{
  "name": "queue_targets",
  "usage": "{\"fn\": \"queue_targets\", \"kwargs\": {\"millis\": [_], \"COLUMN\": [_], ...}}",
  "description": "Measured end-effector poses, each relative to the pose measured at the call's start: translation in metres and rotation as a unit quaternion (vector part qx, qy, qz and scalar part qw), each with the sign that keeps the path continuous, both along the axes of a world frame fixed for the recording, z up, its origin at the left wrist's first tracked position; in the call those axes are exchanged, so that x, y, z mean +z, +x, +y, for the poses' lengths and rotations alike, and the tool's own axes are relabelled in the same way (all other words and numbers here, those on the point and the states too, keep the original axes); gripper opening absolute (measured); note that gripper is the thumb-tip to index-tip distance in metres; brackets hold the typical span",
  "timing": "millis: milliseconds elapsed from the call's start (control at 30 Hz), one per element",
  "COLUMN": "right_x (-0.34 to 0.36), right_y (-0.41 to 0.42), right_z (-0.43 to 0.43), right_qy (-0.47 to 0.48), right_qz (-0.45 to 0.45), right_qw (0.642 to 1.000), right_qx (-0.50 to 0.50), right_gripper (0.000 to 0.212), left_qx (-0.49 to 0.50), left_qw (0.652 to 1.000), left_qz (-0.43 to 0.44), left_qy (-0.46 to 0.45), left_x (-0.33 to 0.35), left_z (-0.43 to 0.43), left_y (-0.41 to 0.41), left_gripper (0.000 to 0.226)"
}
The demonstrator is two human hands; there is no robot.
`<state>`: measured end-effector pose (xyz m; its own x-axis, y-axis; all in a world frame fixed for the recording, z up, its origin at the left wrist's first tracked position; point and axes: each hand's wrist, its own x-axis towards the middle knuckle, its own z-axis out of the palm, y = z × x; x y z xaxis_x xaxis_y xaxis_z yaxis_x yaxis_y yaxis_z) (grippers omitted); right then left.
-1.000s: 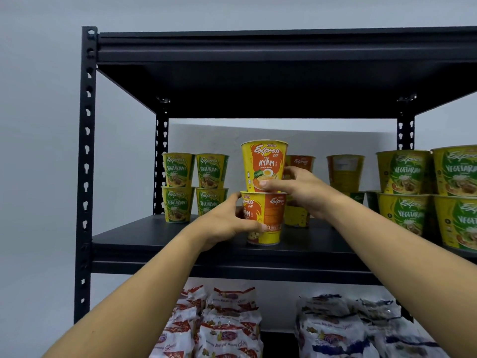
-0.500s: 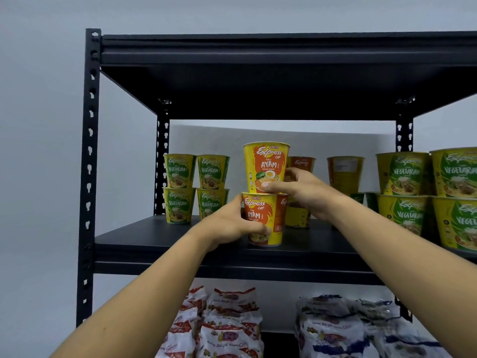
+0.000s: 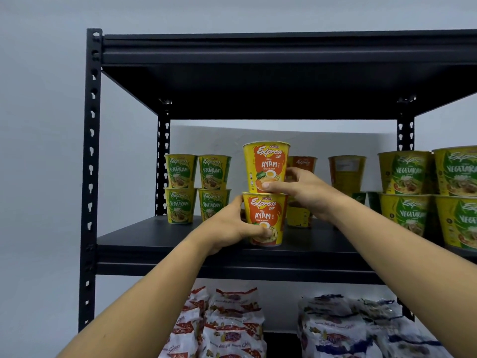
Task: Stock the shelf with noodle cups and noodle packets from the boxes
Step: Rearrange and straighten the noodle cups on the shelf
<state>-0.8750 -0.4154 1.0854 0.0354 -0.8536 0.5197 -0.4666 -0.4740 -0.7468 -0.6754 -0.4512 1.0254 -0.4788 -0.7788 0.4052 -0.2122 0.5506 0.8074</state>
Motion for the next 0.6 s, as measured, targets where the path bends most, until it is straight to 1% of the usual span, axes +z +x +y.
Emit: {"fn": "queue_targets", "kwargs": {"millis": [200, 300, 433, 467, 600], "right_x": [-0.0018, -0.0027, -0.0042, -0.0048, -0.0069], "right_y": [0.0005, 0.0011, 0.0031, 0.0039, 0.0054], "right_z": [0.0005, -0.001, -0.0001, 0.0, -0.0019], "right_qy": [-0.002, -0.005, -0.013, -0.016, -0.017], "right_qz": [-0.006, -0.008, -0.008, -0.01, -0.02], "right_qw": [1.0, 1.0, 1.0, 0.999, 0.999], "right_qx": [-0.003, -0.008, -0.023, -0.026, -0.032], "right_gripper": [0.093, 0.091, 0.104, 0.104, 0.094], "left_qx": [0.02, 0.026, 0.028, 0.028, 0.03], "left_qw": [1.0, 0.999, 0.999, 0.999, 0.999], "left_qz": [-0.005, -0.009, -0.012, -0.012, -0.014], "left_qy": [-0.017, -0.021, -0.025, -0.025, -0.027], "left_x": [-0.0003, -0.0004, -0.0016, -0.0017, -0.0015], "left_z": [0.0008, 0.0015, 0.0007, 0.0002, -0.0005], "left_y": [-0.0033, -0.0033, -0.0019, -0.0018, -0.0025], "left_gripper": [0.085, 0.088, 0.088, 0.088, 0.09]}}
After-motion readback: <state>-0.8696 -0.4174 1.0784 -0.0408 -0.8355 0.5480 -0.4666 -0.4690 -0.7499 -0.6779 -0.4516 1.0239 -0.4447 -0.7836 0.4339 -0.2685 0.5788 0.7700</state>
